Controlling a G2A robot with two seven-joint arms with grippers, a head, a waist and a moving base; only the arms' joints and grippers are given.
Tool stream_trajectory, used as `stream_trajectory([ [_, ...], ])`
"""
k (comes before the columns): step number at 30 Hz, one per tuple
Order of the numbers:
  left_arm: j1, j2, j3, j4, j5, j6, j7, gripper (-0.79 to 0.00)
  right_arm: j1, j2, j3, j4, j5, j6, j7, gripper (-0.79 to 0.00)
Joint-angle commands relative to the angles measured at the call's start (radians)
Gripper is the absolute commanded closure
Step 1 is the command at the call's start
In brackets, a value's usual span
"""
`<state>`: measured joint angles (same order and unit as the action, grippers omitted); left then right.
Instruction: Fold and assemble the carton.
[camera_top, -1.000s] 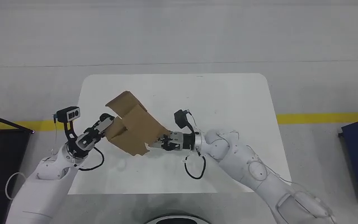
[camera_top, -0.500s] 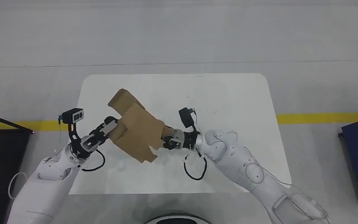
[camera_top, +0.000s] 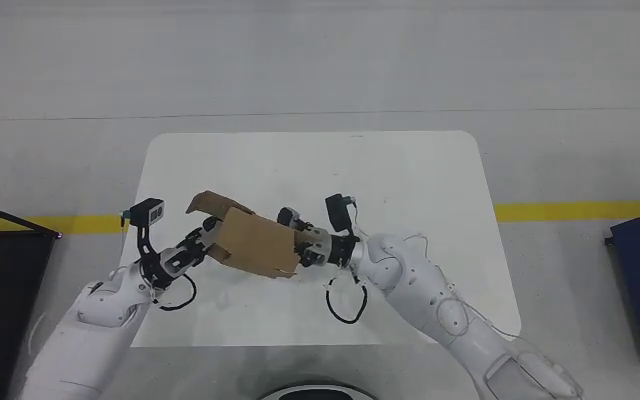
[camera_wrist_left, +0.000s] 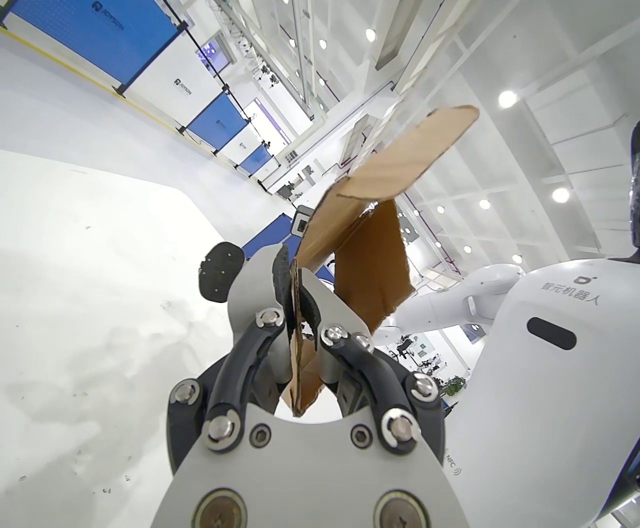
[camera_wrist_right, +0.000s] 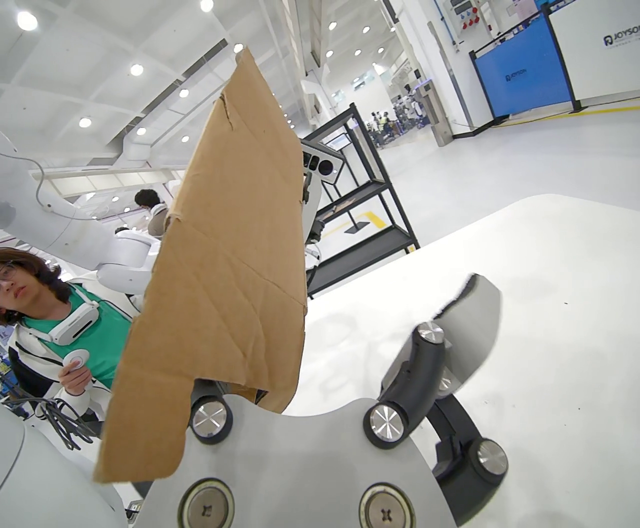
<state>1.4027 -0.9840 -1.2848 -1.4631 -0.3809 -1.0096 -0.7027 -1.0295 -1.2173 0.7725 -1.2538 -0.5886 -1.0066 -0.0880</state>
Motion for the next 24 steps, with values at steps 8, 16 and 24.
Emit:
stream_trajectory([
  [8,0.015,0.006,-0.028,0.013,0.032,-0.003,-0.007,-0.785,0.001,0.000,-0.002,-0.001,0.063,-0.006,0.046,0.000],
  [16,0.050,0.015,-0.112,0.002,0.085,-0.003,0.034,-0.785,0.000,0.012,-0.008,-0.020,0.152,-0.006,0.073,0.000],
  [24,0.158,0.030,-0.244,-0.139,0.066,-0.003,0.012,-0.785,-0.001,0.036,-0.025,-0.047,0.319,-0.006,0.143,0.000],
])
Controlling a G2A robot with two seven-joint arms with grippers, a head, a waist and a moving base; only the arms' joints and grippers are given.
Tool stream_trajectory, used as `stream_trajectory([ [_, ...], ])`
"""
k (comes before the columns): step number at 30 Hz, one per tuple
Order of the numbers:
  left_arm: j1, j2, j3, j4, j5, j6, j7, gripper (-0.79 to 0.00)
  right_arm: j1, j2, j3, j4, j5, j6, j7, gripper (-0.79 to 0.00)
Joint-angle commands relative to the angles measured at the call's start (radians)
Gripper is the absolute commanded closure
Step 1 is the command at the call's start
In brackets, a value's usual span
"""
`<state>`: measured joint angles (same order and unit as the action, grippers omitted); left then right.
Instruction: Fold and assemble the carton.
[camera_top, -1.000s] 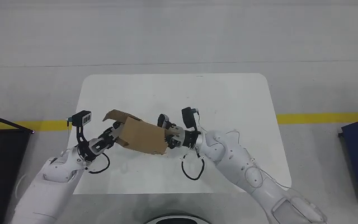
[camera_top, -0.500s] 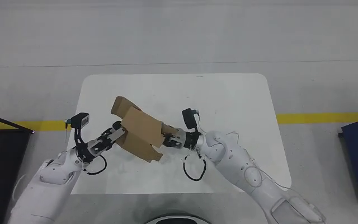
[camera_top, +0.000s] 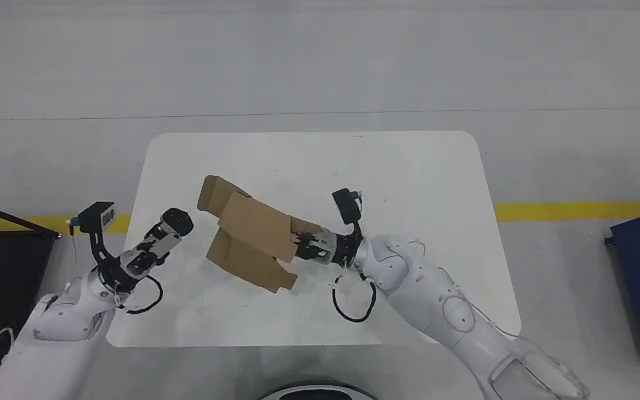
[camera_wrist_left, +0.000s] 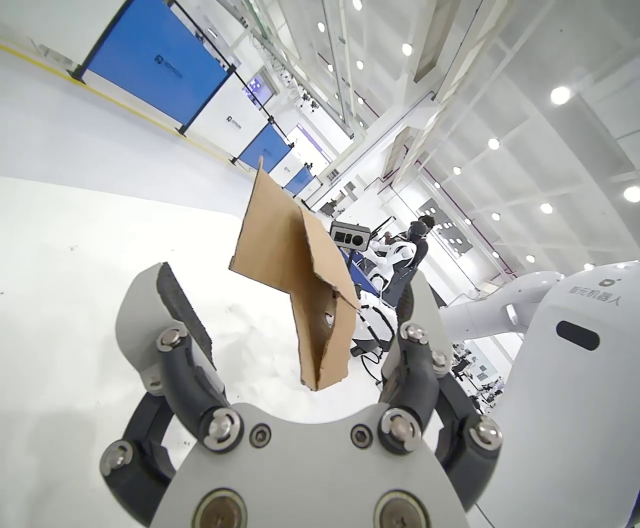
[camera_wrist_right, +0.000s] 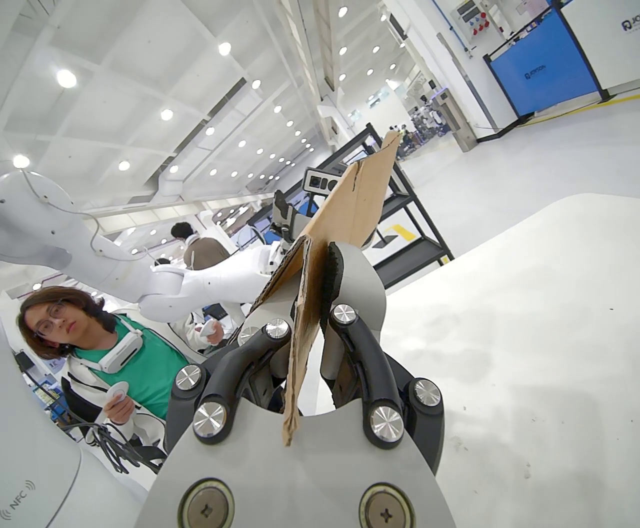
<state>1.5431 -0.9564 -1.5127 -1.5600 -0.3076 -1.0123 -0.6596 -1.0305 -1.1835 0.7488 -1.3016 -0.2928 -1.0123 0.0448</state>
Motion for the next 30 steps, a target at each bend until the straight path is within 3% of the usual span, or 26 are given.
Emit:
stream_trajectory([
  [1,0.037,0.005,-0.037,-0.079,-0.012,0.000,-0.059,-0.785,0.002,0.005,-0.003,0.002,0.046,0.000,0.023,0.000],
  [5,0.098,0.005,-0.081,-0.206,0.013,0.000,-0.148,-0.785,0.013,0.011,-0.017,0.013,0.116,0.000,0.082,0.000],
  [8,0.110,-0.005,-0.052,-0.241,0.117,0.000,-0.146,-0.785,0.023,0.010,-0.034,0.022,0.164,0.000,0.128,0.000],
  [18,0.061,-0.046,0.028,-0.194,0.532,0.000,0.114,-0.785,0.027,0.014,-0.042,0.019,0.304,0.000,0.247,0.000],
  [24,0.058,-0.047,0.058,-0.206,0.561,0.000,0.213,-0.785,0.032,0.013,-0.058,0.019,0.398,0.000,0.363,0.000],
  [30,0.052,-0.033,0.075,-0.233,0.477,0.000,0.250,-0.785,0.048,0.007,-0.066,0.052,0.461,0.000,0.457,0.000],
])
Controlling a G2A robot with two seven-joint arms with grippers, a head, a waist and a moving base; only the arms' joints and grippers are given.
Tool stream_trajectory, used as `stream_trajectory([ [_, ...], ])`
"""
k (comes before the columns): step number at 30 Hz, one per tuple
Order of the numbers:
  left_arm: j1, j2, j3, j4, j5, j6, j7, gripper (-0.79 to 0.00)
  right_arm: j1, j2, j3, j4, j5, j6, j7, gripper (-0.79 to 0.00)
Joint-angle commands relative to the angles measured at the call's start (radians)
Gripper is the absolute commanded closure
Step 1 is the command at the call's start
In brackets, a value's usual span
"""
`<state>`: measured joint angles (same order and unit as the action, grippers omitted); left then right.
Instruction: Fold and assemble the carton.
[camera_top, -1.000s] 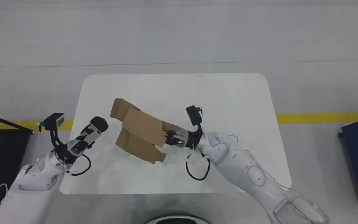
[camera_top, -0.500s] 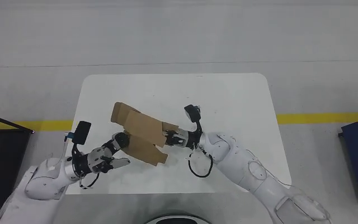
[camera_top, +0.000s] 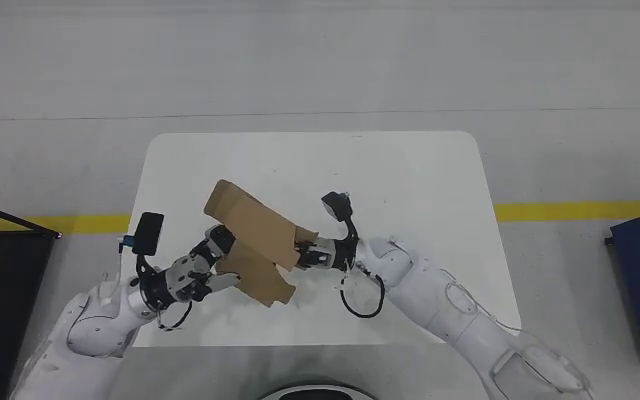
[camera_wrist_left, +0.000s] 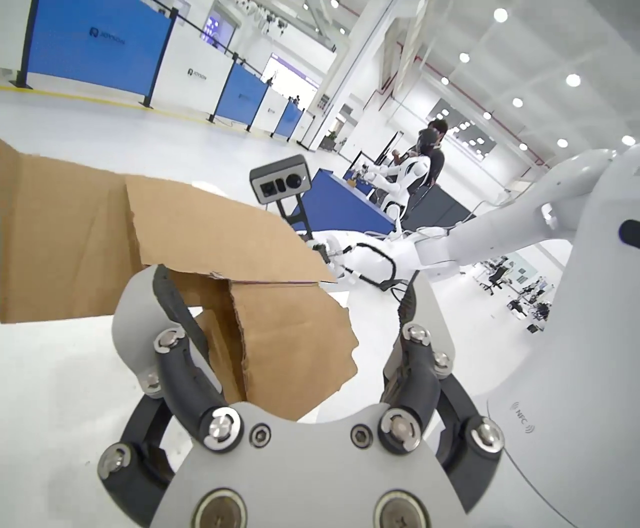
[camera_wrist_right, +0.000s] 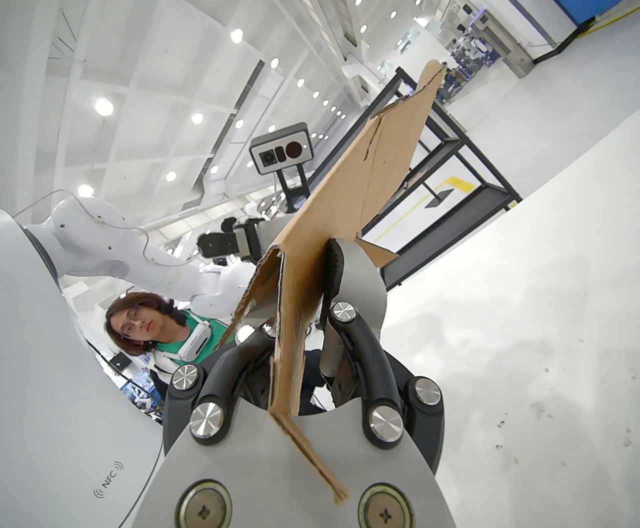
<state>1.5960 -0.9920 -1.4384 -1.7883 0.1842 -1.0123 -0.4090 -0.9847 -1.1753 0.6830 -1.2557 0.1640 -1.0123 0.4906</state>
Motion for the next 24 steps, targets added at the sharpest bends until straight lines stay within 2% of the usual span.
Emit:
stream_trajectory([
  [1,0.000,0.006,0.002,-0.008,-0.030,0.000,-0.006,-0.785,0.004,-0.002,0.001,0.012,0.007,0.000,0.021,0.000],
  [7,0.005,0.023,-0.017,-0.004,-0.021,0.000,-0.022,-0.785,0.010,-0.011,0.013,0.039,0.008,0.000,0.036,0.000],
  [12,0.005,0.033,0.007,-0.010,-0.052,0.000,-0.025,-0.785,0.007,-0.016,0.025,0.050,-0.021,0.000,0.040,0.000],
  [19,-0.022,0.045,0.048,-0.006,-0.158,0.000,-0.062,-0.785,0.013,-0.023,0.018,0.065,-0.059,0.000,0.075,0.000],
  [24,-0.033,0.056,0.037,-0.005,-0.260,0.000,-0.122,-0.785,0.014,-0.026,0.022,0.084,-0.090,0.000,0.075,0.000],
])
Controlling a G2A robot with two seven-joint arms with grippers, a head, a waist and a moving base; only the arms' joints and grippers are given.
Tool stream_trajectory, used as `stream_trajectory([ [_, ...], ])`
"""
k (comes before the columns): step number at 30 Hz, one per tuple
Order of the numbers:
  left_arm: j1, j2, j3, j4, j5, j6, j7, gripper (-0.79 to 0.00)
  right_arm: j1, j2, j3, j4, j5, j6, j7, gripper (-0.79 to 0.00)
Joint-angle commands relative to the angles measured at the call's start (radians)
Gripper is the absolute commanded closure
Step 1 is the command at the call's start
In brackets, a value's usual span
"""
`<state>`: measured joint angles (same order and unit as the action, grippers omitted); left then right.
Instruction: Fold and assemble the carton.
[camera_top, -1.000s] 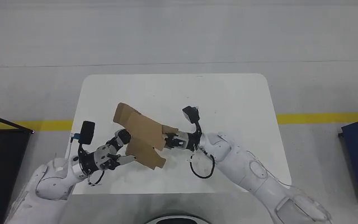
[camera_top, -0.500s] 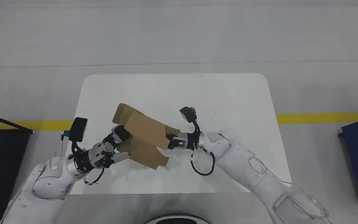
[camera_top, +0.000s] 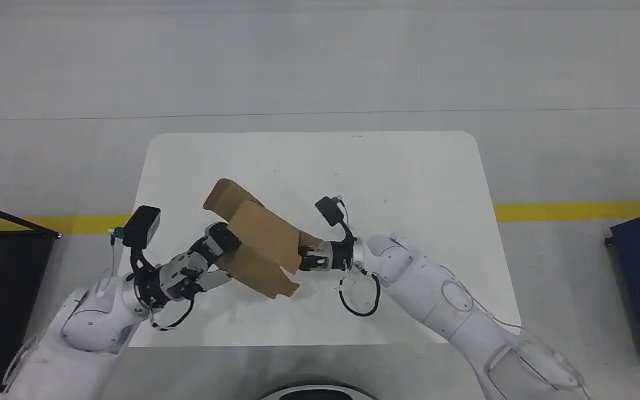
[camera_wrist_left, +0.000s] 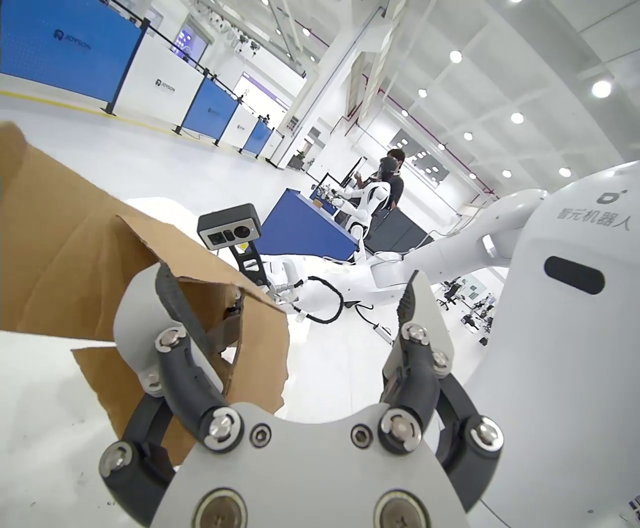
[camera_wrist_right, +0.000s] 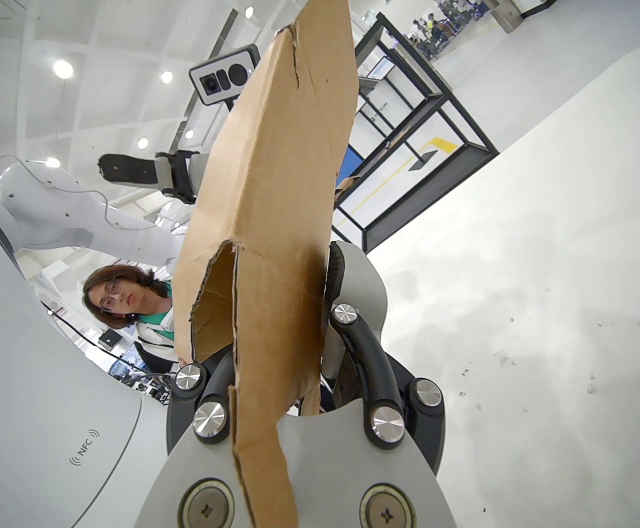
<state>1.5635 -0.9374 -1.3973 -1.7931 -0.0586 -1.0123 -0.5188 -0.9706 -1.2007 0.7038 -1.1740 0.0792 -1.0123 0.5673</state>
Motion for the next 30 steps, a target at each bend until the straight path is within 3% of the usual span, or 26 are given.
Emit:
stream_trajectory([
  [1,0.000,0.003,-0.008,0.001,-0.030,0.000,-0.025,-0.785,0.000,-0.001,0.002,0.005,-0.011,0.000,-0.003,0.000],
  [13,0.016,0.007,-0.052,0.025,-0.077,0.000,-0.149,-0.785,-0.017,0.001,0.017,-0.017,-0.001,0.000,0.003,0.000],
  [19,0.044,0.013,-0.091,-0.020,-0.011,0.000,-0.244,-0.785,-0.022,0.003,0.010,-0.029,0.048,0.000,0.046,0.000],
  [30,0.087,0.014,-0.147,-0.033,0.068,0.000,-0.209,-0.785,-0.030,0.013,0.013,-0.055,0.207,0.000,0.174,0.000],
])
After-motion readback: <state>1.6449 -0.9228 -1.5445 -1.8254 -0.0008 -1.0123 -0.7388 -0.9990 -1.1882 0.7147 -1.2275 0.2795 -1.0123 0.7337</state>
